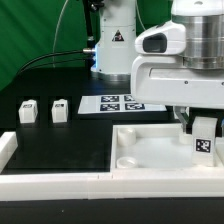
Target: Assemble one leg
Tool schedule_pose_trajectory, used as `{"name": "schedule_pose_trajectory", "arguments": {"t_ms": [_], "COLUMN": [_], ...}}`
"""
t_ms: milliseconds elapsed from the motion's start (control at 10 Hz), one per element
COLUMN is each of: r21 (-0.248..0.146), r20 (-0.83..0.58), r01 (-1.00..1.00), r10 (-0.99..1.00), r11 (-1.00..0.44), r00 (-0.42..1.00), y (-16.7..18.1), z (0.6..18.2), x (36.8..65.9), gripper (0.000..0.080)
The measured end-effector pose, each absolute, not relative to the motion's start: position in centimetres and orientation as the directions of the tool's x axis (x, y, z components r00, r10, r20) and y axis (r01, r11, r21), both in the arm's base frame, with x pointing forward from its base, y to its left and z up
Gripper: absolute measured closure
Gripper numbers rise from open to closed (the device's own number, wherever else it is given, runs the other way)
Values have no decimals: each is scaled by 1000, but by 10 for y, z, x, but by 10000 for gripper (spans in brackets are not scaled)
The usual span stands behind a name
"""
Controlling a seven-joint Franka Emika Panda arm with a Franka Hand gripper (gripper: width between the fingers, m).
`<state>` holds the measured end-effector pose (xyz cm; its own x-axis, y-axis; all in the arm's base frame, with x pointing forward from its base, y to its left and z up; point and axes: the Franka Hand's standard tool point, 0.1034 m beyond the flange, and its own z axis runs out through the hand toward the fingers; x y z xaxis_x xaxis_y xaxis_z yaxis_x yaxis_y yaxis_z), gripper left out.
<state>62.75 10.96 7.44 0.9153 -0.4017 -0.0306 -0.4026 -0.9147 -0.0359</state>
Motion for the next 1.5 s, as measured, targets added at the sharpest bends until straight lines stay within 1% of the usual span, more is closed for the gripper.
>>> {"name": "schedule_pose_trajectory", "arguments": {"t_ms": [200,300,500,600,700,900,1000,1100,1200,1300,1500], "r21": [-34,-29,-17,-12,-7,10,17,22,30,29,23], "r20": [-46,-49,-61,-66,-78,-89,-90,-91,-86,-82,-78], "r01": [-632,-697,-872,-918,-961,-999,-997,-989,-962,-953,-952], "r10": [-630,-696,-870,-915,-958,-996,-993,-985,-959,-949,-949], "r11": [-775,-716,-490,-397,-276,-31,73,146,270,303,305], "r00": [775,717,490,397,276,30,-74,-148,-271,-304,-306], "y": [114,114,114,114,114,115,115,115,115,115,114], "z": [74,74,74,74,74,74,75,75,75,75,76], "x": [627,627,626,626,626,627,627,627,628,628,628], "gripper": [508,508,508,508,508,508,508,508,508,507,507]}}
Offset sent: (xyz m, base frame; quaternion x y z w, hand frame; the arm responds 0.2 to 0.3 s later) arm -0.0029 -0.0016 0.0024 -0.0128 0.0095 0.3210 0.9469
